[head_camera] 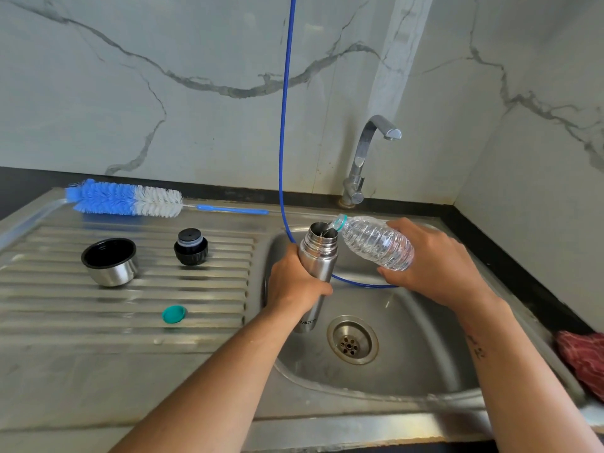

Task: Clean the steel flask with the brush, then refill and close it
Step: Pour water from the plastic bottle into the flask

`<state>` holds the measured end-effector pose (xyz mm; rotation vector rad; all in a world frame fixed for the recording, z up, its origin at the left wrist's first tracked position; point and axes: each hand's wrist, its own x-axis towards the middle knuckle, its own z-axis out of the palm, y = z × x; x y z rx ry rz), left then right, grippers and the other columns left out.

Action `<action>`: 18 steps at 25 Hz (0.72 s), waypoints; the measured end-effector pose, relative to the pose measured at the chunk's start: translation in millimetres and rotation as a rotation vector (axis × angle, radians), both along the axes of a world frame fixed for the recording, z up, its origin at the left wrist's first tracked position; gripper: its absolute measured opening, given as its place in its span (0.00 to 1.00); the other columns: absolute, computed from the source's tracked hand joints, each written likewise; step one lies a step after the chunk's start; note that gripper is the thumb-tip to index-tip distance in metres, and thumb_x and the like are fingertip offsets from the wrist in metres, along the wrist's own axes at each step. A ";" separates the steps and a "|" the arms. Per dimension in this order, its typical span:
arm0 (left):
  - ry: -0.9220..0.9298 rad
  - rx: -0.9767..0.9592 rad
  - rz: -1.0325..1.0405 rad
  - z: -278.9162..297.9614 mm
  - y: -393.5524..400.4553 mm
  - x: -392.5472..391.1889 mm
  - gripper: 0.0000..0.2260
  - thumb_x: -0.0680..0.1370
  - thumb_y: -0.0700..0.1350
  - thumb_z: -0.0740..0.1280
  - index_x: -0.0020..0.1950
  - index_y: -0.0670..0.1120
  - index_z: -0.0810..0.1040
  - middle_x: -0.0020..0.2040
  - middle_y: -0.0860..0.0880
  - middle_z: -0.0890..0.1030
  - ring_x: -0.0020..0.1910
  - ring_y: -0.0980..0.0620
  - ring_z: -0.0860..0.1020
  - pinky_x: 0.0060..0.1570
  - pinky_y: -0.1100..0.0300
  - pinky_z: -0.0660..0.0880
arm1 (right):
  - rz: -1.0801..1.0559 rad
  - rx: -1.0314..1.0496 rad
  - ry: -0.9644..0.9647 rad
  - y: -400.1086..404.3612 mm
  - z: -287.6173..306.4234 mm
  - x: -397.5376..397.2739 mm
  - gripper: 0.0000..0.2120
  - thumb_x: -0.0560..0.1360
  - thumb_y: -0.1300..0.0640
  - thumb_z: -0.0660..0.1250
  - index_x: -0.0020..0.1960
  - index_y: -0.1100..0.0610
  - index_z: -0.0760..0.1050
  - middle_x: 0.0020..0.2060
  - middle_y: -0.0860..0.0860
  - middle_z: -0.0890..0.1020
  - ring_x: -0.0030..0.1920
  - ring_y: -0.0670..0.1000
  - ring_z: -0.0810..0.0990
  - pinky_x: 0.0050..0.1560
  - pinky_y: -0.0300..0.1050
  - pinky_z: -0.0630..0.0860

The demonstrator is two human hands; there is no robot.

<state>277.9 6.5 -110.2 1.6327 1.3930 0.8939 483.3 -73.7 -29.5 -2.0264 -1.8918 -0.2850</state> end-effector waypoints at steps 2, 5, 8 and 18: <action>0.008 -0.003 0.003 0.4 -0.3 -0.2 0.30 0.61 0.42 0.84 0.55 0.51 0.73 0.49 0.53 0.80 0.48 0.49 0.79 0.47 0.57 0.74 | 0.001 0.005 -0.003 -0.5 0.5 0.6 0.32 0.68 0.42 0.77 0.68 0.43 0.71 0.58 0.45 0.82 0.56 0.54 0.81 0.46 0.45 0.69; 0.012 -0.014 0.004 0.6 -0.2 -0.1 0.31 0.61 0.42 0.85 0.56 0.51 0.72 0.51 0.52 0.80 0.48 0.49 0.79 0.48 0.56 0.75 | -0.002 0.000 -0.013 -1.1 1.7 1.9 0.32 0.68 0.41 0.77 0.69 0.43 0.70 0.57 0.45 0.83 0.55 0.52 0.81 0.45 0.43 0.67; 0.011 -0.019 -0.001 1.0 -0.8 0.3 0.31 0.61 0.41 0.85 0.56 0.52 0.71 0.51 0.53 0.80 0.48 0.50 0.79 0.48 0.56 0.75 | -0.003 0.005 -0.027 -2.3 3.3 3.8 0.32 0.68 0.40 0.77 0.69 0.43 0.70 0.57 0.45 0.83 0.54 0.52 0.81 0.45 0.43 0.68; 0.041 -0.024 -0.016 2.2 -3.4 1.0 0.31 0.62 0.42 0.85 0.56 0.52 0.71 0.50 0.54 0.78 0.48 0.51 0.77 0.47 0.57 0.73 | 0.008 0.023 -0.031 -6.6 7.9 4.8 0.31 0.69 0.42 0.77 0.69 0.41 0.71 0.57 0.43 0.83 0.54 0.51 0.81 0.45 0.44 0.69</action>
